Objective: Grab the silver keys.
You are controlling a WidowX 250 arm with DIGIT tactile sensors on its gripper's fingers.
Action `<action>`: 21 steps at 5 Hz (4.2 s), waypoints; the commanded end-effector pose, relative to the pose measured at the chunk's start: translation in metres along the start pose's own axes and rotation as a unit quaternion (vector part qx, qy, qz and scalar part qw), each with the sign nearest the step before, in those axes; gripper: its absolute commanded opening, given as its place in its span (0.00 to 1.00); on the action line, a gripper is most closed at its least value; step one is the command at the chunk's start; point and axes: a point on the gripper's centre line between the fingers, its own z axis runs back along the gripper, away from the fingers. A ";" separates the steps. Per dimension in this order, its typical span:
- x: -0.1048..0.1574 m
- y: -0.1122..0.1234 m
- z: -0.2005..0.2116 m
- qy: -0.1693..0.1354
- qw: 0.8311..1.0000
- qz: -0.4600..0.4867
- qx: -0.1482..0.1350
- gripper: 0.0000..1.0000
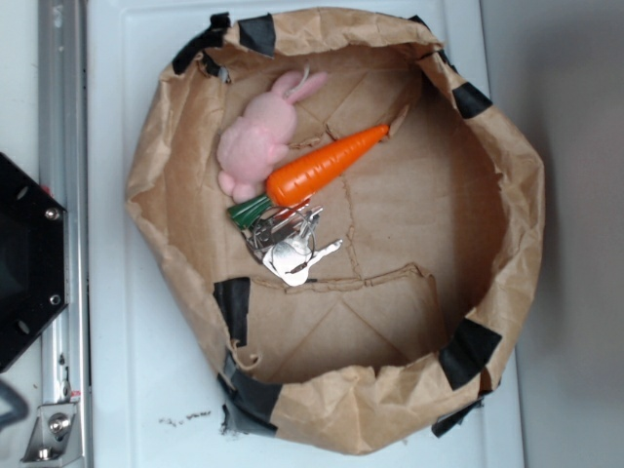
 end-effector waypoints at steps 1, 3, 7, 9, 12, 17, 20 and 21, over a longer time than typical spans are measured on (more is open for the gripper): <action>0.000 0.000 0.000 0.000 1.000 0.000 0.000 1.00; 0.065 -0.010 -0.034 -0.048 0.991 -0.100 0.068 1.00; 0.136 0.009 -0.096 -0.040 0.931 -0.360 0.044 1.00; 0.139 0.006 -0.119 -0.046 0.907 -0.418 0.026 1.00; 0.145 0.010 -0.138 -0.024 0.900 -0.433 0.037 1.00; 0.134 0.012 -0.193 0.031 0.846 -0.532 -0.001 1.00; 0.123 0.011 -0.200 0.034 0.829 -0.558 -0.019 1.00; 0.122 0.015 -0.204 0.043 0.829 -0.557 -0.017 1.00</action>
